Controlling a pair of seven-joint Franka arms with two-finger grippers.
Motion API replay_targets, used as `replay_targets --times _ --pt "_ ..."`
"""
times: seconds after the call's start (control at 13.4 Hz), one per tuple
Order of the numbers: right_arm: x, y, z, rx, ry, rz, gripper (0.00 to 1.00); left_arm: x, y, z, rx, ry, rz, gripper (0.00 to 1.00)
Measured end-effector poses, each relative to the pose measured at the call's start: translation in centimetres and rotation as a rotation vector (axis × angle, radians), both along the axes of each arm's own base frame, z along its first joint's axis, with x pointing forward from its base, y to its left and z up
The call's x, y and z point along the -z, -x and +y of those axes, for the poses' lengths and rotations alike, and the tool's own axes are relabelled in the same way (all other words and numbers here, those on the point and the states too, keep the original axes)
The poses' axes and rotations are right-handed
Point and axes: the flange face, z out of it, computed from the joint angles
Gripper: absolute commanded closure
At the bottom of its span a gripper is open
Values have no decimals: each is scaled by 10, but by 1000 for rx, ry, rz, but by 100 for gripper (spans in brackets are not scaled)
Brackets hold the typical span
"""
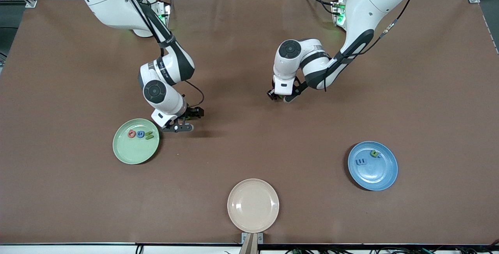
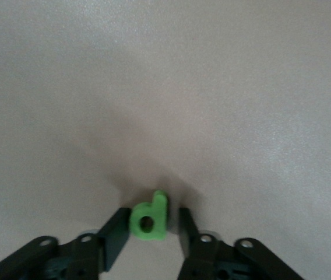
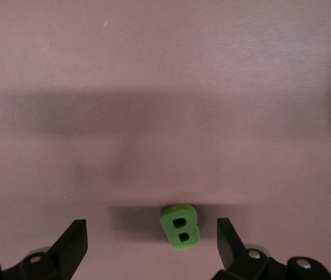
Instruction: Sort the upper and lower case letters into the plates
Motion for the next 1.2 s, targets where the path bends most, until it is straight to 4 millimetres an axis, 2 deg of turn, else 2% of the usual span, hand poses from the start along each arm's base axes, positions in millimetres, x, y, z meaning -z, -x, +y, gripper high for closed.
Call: replay_targets --times 0.22,0.37,0.45,0.52,0.6,0.67,0.75,0.9,1.05,1.2 --pt "10 8 -6 -35 -1 -6 36 -3 -5 3 -9 2 -9 100" --pt "9 10 -10 -38 1 -6 56 -7 -18 6 -29 7 -24 100" --pt "7 11 -11 -37 1 -8 72 -14 -30 8 -46 15 -41 100" --pt "7 11 -11 -39 1 -8 94 -24 -47 12 -67 23 -65 100" --pt "6 12 -12 -39 1 -8 100 -39 -68 20 -81 24 -96 100" --pt "5 11 -12 -38 1 -8 100 -53 -90 31 -83 16 -125 100" --pt "4 11 -13 -37 1 -9 100 -68 -112 47 -72 -1 -150 100" --pt "2 10 -16 -31 2 -9 100 -88 -154 90 -28 -36 -184 100" --pt "-7 6 -24 -18 10 8 100 -96 -190 148 42 -80 -186 100" --pt "-34 -8 -41 -19 16 37 100 -96 -215 213 114 -113 -176 98"
